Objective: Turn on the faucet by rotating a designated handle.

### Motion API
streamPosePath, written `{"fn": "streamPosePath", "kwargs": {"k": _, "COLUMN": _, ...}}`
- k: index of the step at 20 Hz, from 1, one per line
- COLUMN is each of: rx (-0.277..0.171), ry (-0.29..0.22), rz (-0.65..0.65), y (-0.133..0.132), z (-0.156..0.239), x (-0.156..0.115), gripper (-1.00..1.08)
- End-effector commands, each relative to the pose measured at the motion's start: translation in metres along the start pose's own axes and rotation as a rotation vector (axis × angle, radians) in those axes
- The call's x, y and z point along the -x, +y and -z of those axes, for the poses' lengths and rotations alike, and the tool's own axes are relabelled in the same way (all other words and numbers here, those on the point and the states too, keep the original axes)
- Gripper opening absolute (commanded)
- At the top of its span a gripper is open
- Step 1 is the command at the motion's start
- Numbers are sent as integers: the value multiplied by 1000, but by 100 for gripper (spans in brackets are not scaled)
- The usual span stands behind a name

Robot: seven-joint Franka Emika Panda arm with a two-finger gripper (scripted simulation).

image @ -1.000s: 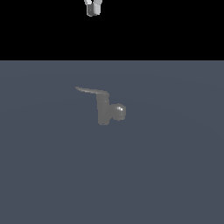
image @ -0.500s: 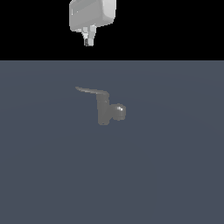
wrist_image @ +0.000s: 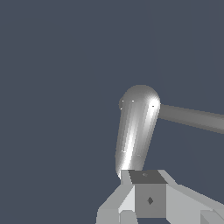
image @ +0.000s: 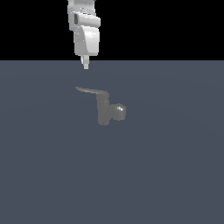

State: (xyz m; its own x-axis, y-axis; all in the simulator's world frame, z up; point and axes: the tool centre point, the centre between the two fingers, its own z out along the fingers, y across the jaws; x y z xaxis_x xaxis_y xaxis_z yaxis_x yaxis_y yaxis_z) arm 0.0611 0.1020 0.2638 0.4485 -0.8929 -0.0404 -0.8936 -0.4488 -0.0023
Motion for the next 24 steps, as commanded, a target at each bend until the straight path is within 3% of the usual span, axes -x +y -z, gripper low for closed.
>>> {"fn": "streamPosePath", "kwargs": {"k": 1, "rx": 0, "ry": 8, "rz": -58, "y": -13, "z": -20, "x": 1, "gripper": -100}}
{"fn": "streamPosePath", "kwargs": {"k": 12, "rx": -2, "ry": 35, "rz": -217, "y": -44, "z": -80, "x": 6, "gripper": -100}}
{"fn": "streamPosePath", "kwargs": {"k": 24, "rx": -2, "ry": 40, "rz": -244, "y": -47, "z": -91, "x": 9, "gripper": -100}}
